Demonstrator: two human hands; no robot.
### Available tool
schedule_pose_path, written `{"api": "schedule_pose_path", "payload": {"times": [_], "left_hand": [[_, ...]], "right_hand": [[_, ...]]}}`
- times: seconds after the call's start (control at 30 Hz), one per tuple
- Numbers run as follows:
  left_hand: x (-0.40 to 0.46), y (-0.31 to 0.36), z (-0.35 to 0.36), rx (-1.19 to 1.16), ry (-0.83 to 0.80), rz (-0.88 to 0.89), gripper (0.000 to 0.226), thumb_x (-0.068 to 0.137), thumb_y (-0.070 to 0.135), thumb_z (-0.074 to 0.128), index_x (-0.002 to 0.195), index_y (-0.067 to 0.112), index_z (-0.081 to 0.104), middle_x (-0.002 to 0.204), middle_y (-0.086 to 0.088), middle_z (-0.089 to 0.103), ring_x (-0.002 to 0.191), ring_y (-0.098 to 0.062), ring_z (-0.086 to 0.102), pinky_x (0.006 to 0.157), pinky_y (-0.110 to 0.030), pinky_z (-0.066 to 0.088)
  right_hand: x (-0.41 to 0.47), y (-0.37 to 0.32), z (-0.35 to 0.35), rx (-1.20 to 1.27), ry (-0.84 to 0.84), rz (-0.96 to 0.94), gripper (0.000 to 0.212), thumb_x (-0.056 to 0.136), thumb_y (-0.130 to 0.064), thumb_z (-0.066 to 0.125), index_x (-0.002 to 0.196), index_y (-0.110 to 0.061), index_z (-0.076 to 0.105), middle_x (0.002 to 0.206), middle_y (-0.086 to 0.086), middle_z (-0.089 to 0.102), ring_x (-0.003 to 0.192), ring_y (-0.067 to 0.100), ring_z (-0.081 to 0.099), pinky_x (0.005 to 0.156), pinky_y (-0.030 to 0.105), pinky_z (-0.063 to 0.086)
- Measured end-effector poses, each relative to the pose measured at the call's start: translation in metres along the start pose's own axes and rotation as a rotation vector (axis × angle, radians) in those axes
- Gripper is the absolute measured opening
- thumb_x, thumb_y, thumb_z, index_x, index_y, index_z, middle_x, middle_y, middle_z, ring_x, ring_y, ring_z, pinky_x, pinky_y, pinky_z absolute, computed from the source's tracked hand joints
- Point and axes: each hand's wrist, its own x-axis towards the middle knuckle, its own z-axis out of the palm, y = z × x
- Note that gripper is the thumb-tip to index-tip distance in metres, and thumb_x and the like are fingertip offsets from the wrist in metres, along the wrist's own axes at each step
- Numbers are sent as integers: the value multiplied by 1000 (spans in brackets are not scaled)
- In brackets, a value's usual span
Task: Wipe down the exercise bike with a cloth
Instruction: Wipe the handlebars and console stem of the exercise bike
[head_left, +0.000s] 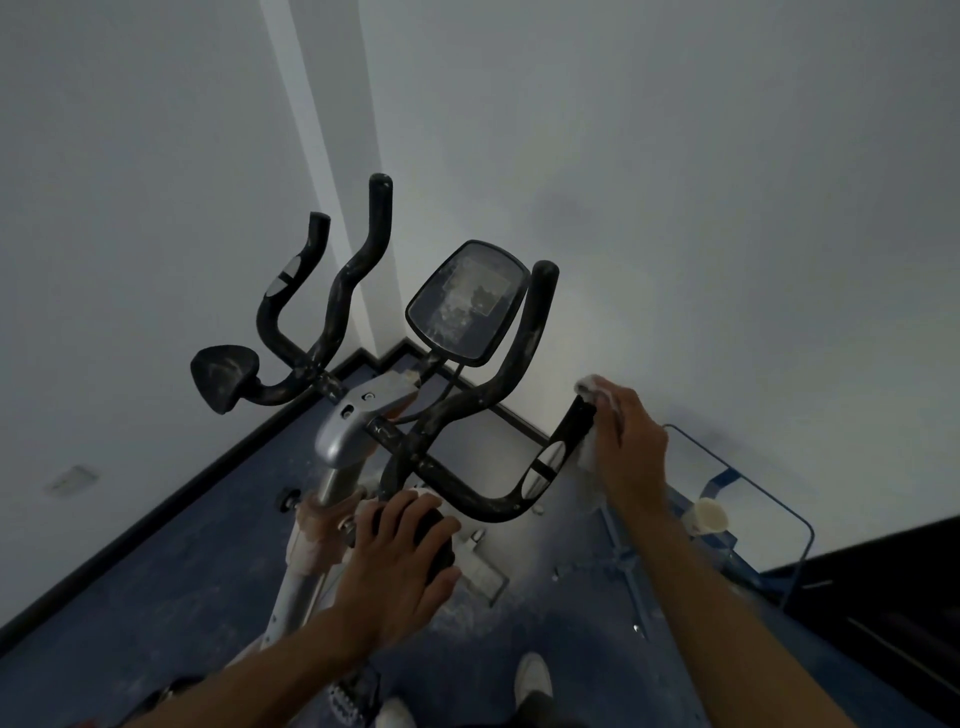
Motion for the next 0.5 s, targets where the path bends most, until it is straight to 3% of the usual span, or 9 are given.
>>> {"api": "schedule_pose_path", "payload": {"times": [0.1, 0.17, 0.2, 0.27, 0.37, 0.43, 0.5], "left_hand": [[0, 0, 1, -11, 11, 3, 47, 96, 56, 33, 122, 29, 60, 134, -4, 52, 129, -32, 44, 103, -52, 31], [0, -1, 1, -14, 17, 6, 47, 95, 56, 33, 122, 29, 60, 134, -4, 52, 129, -32, 44, 102, -51, 30], [0, -1, 1, -13, 16, 6, 46, 95, 56, 34, 122, 29, 60, 134, -4, 52, 129, -32, 44, 102, -51, 30], [0, -1, 1, -11, 8, 5, 46, 95, 56, 34, 123, 29, 59, 134, -4, 51, 129, -33, 44, 102, -51, 30], [0, 0, 1, -20, 12, 5, 45, 95, 55, 35, 123, 28, 56, 135, -5, 50, 129, -34, 45, 101, -52, 32], [0, 0, 0, -27, 14, 2, 45, 95, 56, 33, 123, 28, 56, 135, -6, 50, 128, -34, 46, 101, -52, 32], [0, 1, -1, -26, 13, -3, 46, 96, 56, 31, 123, 29, 56, 135, -6, 51, 128, -34, 46, 100, -52, 33]], "right_hand": [[-25, 13, -1, -79, 3, -38, 25, 99, -8, 58, 122, 1, 59, 84, 3, 64, 64, -15, 58, 65, -4, 41], [-27, 15, 1, -84, 4, -42, 23, 98, -6, 60, 120, -8, 56, 84, 12, 68, 59, -14, 54, 62, -2, 42], [-25, 14, 3, -60, 22, -35, 22, 99, -9, 59, 120, -13, 54, 88, 14, 70, 62, -12, 57, 65, 0, 45], [-15, 7, 7, 7, 70, -43, 23, 100, -12, 56, 124, -11, 56, 109, 18, 71, 88, -3, 66, 85, 5, 50], [-10, -1, 17, 38, 77, -127, 24, 100, -5, 57, 124, -2, 59, 136, 10, 58, 131, 12, 56, 110, 36, 47], [-18, 0, 21, 47, 26, -144, 27, 99, 1, 57, 126, -4, 58, 142, 7, 54, 141, 20, 48, 114, 39, 43], [-34, 3, 20, 66, -67, -128, 33, 98, 3, 56, 127, -13, 58, 137, 7, 59, 131, 6, 55, 111, 31, 46]]}}
